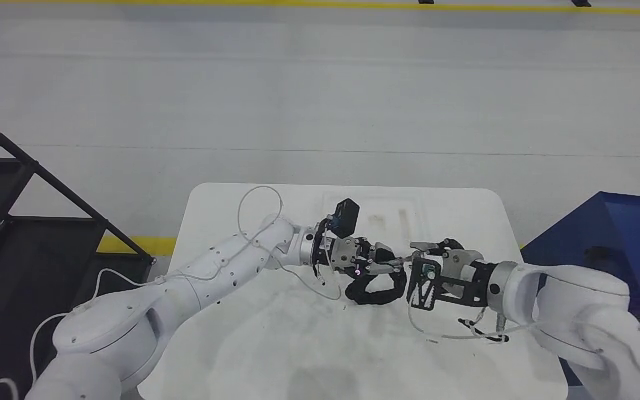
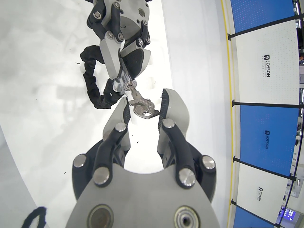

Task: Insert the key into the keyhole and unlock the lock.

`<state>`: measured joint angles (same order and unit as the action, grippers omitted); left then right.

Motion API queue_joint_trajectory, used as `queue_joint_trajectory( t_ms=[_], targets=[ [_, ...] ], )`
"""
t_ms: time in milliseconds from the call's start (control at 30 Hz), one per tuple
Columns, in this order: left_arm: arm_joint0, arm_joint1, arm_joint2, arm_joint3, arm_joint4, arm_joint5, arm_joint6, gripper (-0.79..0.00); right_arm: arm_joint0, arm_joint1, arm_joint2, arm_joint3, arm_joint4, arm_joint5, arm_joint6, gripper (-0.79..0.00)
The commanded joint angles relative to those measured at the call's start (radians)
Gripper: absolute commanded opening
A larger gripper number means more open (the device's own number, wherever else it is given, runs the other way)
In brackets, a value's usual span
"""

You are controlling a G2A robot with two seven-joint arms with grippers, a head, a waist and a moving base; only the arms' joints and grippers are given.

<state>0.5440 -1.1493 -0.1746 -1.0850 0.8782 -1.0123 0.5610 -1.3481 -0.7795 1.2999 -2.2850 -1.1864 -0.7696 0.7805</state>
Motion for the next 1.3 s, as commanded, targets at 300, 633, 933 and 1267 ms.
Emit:
queue_joint_trajectory(
  t_ms=[300,633,933,1267],
  targets=[
    [-0.01,0.005,0.005,-0.003,0.008,0.0,0.018,-0.785,-0.009,-0.001,0.009,0.005,0.105,0.014,-0.01,-0.785],
    [-0.014,-0.002,0.005,-0.004,0.029,0.0,0.034,-0.785,0.001,-0.003,0.023,0.074,0.351,0.087,0.015,-0.785],
    [-0.015,-0.008,-0.005,0.004,0.073,0.0,0.063,-0.785,0.036,-0.01,0.012,0.158,0.636,0.251,0.073,-0.785],
    [-0.005,-0.009,-0.015,0.021,0.107,0.0,0.037,-0.785,0.06,-0.011,0.01,0.2,0.763,0.267,0.122,0.0]
  ],
)
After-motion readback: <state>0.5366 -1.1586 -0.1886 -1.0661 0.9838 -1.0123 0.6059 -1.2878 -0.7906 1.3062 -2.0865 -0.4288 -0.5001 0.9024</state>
